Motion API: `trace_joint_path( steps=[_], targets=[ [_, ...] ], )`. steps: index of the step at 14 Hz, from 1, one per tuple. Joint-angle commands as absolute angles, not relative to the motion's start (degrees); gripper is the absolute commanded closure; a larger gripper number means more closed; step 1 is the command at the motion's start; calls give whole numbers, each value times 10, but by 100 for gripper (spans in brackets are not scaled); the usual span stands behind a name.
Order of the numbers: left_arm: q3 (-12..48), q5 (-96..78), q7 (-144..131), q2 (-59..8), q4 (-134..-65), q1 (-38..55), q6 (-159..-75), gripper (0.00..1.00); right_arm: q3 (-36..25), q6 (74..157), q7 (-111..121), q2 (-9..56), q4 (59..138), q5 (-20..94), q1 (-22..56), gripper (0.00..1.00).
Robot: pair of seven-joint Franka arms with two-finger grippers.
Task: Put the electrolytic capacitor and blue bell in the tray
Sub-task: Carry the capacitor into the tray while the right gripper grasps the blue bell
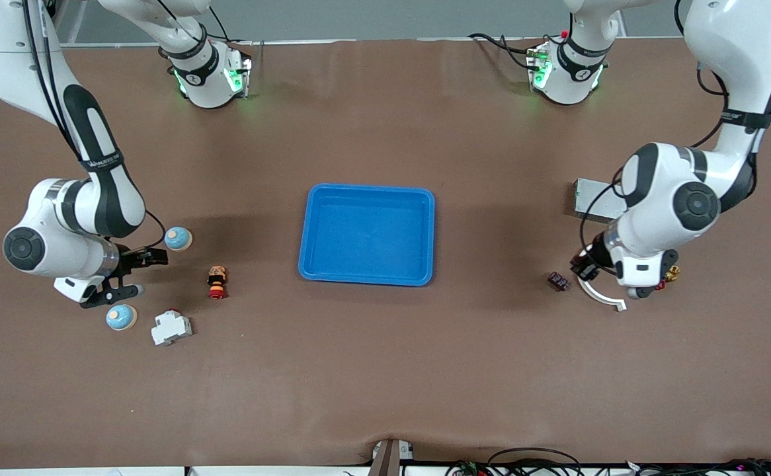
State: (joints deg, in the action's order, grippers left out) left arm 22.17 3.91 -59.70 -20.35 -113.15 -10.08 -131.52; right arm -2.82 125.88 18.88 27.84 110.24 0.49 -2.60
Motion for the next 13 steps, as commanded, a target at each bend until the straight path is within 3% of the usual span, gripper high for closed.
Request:
trace_joint_path(
  steps=[1, 5, 9, 13],
  targets=[
    [234, 49, -679, -215, -1107, -64, -1307, 100, -28, 1267, 166, 235, 1159, 19, -11, 0],
    [231, 50, -809, -255, -1054, 44, -1308, 100, -29, 1286, 149, 213, 1214, 23, -7, 0],
    [228, 51, -916, -319, -997, 142, -1313, 100, -29, 1387, 149, 196, 1301, 23, -7, 0],
    [226, 78, -1006, -350, -985, 205, -1313, 100, -29, 1417, 149, 201, 1317, 23, -4, 0]
  ],
)
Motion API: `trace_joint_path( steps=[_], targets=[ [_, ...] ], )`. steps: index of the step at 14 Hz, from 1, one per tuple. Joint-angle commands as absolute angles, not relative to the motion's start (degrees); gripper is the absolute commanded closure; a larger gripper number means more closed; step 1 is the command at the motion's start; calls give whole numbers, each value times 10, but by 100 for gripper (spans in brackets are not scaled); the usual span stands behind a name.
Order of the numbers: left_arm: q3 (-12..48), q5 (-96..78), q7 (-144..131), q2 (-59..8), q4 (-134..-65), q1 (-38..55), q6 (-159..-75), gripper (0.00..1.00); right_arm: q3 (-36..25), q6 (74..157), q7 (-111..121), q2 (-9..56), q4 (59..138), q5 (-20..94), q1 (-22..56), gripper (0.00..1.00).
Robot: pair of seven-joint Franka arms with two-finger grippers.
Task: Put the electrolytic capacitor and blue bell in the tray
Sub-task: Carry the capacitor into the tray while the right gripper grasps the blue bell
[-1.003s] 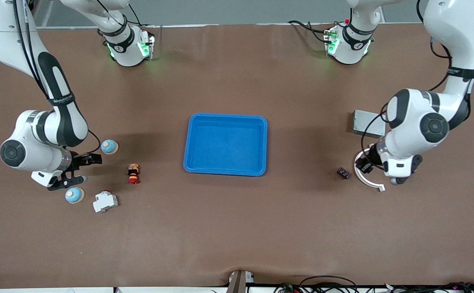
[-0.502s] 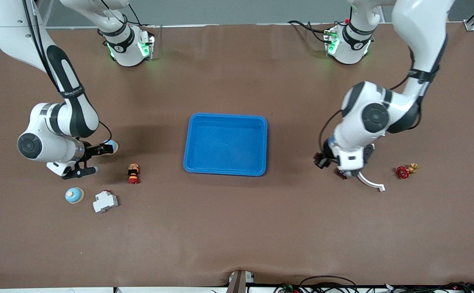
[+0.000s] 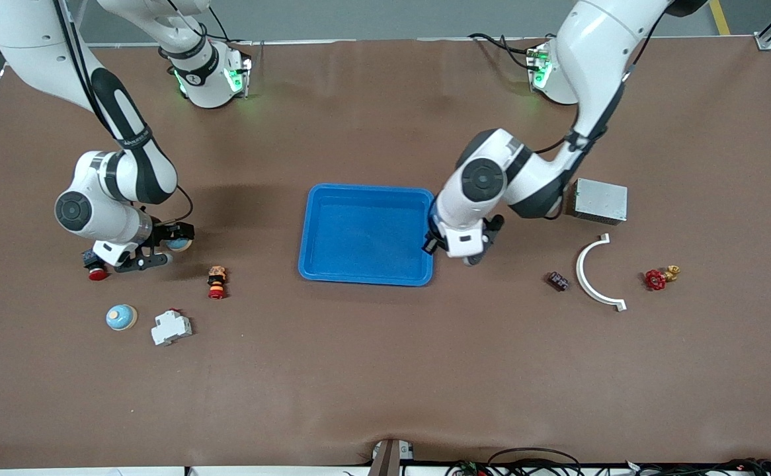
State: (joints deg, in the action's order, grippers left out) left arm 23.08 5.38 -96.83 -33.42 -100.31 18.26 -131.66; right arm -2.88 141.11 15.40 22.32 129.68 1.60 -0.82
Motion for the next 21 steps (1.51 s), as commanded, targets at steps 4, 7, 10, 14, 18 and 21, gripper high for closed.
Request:
trace_joint_path(
  steps=[4, 7, 10, 14, 18, 21],
  targets=[
    [226, 100, -1076, -380, -984, 237, -1313, 100, -29, 1418, 149, 202, 1316, 23, -2, 47],
    [226, 99, -1090, -400, -983, 257, -1313, 100, -29, 1419, 149, 202, 1316, 23, 5, 73],
    [226, 99, -1097, -402, -983, 259, -1312, 0, -28, 1403, 146, 200, 1314, 23, 9, 86],
    [219, 101, -1100, -355, -982, 243, -1292, 0, -25, 1242, 12, 135, 1266, 25, 67, 86],
    [215, 107, -1060, -293, -983, 168, -1275, 0, -25, 1161, -193, 122, 1201, 89, 202, 86],
    [215, 108, -963, -276, -984, 92, -1228, 0, -27, 1171, -287, 136, 1166, 183, 288, 86]
  ],
)
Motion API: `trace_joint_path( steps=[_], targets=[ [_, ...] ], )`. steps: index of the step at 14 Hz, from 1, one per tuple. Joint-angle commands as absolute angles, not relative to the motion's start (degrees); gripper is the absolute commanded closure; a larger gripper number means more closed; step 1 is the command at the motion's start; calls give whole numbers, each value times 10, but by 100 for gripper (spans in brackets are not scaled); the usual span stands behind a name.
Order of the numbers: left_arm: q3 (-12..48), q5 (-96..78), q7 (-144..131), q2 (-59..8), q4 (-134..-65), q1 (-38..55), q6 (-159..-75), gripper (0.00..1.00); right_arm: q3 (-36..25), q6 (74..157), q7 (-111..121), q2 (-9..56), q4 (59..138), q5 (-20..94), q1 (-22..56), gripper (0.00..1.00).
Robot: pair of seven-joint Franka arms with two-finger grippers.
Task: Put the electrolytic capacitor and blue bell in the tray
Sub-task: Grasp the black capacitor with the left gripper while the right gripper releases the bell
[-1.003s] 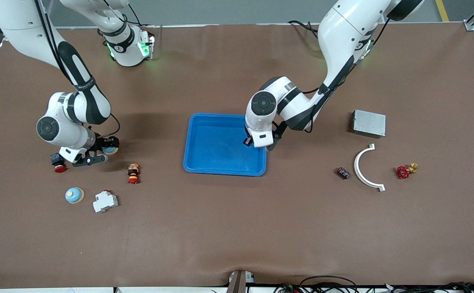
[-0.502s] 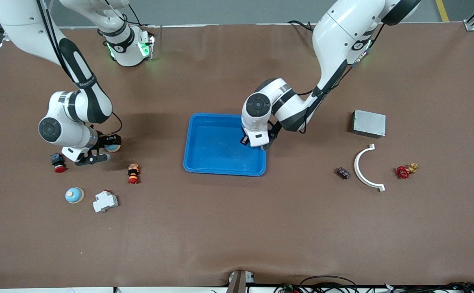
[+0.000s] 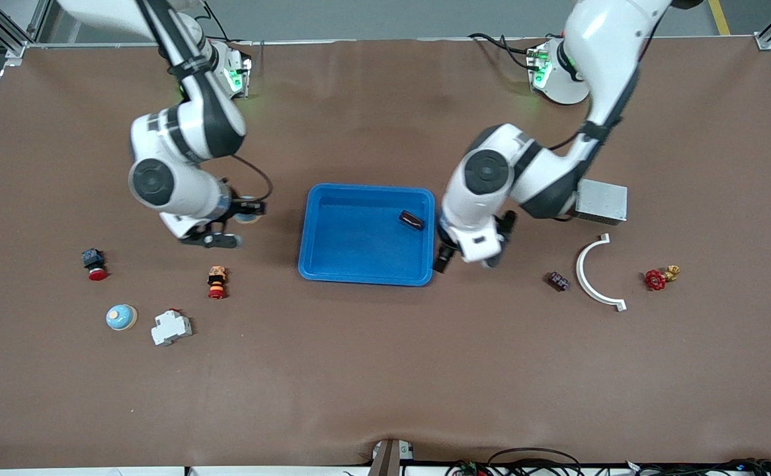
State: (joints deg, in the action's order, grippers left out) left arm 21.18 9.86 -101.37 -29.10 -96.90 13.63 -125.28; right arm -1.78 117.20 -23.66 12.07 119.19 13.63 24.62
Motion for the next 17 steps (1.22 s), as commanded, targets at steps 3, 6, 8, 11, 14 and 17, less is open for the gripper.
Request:
trace_joint_path(
  steps=[3, 6, 8, 11, 14, 17],
  targets=[
    [215, 133, -884, -284, -995, 8, -1222, 0, -27, 1227, -372, 184, 1139, 198, 348, 86],
    [215, 191, -866, -322, -997, -32, -1230, 0, -27, 1294, -388, 228, 1138, 198, 374, 86],
    [215, 195, -870, -346, -998, -47, -1258, 4, -27, 1313, -390, 257, 1125, 198, 384, 86],
    [214, 209, -861, -372, -1004, -49, -1261, 15, -28, 1318, -416, 293, 1110, 195, 413, 86],
    [215, 264, -862, -390, -1012, -61, -1262, 19, -28, 1325, -416, 300, 1109, 193, 414, 85],
    [215, 265, -863, -391, -1011, -60, -1262, 57, -28, 1326, -416, 304, 1109, 192, 418, 78]
  ],
)
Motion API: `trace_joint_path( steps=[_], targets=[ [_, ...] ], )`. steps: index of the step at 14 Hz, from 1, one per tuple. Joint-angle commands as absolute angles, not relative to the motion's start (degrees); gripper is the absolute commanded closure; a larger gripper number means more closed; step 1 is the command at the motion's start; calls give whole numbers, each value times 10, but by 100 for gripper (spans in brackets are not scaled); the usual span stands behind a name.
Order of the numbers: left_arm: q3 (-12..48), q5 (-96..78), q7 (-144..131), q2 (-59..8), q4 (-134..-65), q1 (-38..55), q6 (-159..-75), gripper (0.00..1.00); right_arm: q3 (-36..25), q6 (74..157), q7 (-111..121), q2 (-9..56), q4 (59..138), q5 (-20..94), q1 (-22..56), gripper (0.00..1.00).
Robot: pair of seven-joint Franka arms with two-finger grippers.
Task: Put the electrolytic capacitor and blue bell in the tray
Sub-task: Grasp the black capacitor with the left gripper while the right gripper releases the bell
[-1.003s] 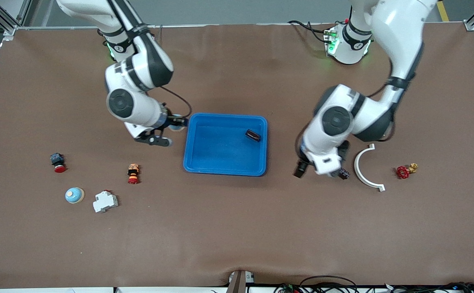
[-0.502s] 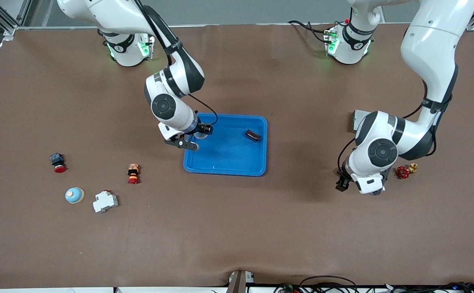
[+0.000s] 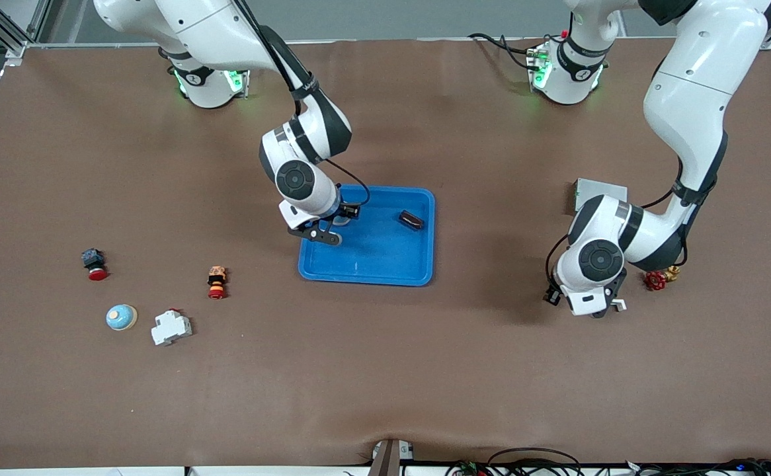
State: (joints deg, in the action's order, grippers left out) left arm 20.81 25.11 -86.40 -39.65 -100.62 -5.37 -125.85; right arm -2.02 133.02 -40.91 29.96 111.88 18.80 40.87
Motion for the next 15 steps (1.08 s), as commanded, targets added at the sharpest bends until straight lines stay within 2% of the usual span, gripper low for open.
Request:
trace_joint_path(
  steps=[1, 2, 3, 4, 5, 6, 9, 12, 15],
  targets=[
    [216, 260, -869, -391, -1009, -60, -1263, 92, -29, 1325, -416, 305, 1110, 188, 418, 69],
    [216, 256, -886, -387, -1007, -55, -1263, 100, -29, 1325, -416, 308, 1110, 188, 418, 59],
    [217, 256, -899, -381, -1008, -53, -1262, 100, -29, 1325, -416, 311, 1109, 188, 418, 45],
    [220, 255, -903, -373, -1009, -52, -1260, 100, -29, 1325, -416, 311, 1109, 188, 418, 19],
    [223, 255, -909, -366, -1008, -48, -1258, 100, -29, 1324, -414, 311, 1110, 187, 419, 4],
    [235, 255, -919, -360, -1007, -46, -1257, 100, -29, 1320, -413, 310, 1110, 179, 421, 0],
    [278, 255, -974, -359, -985, -42, -1257, 100, -32, 1288, -411, 293, 1108, 171, 419, 0],
    [292, 255, -1036, -367, -953, 0, -1258, 100, -47, 1161, -403, 227, 1070, 131, 395, 0],
    [292, 254, -1117, -384, -912, 51, -1258, 100, -54, 992, -310, 190, 981, 55, 346, 0]
  ],
)
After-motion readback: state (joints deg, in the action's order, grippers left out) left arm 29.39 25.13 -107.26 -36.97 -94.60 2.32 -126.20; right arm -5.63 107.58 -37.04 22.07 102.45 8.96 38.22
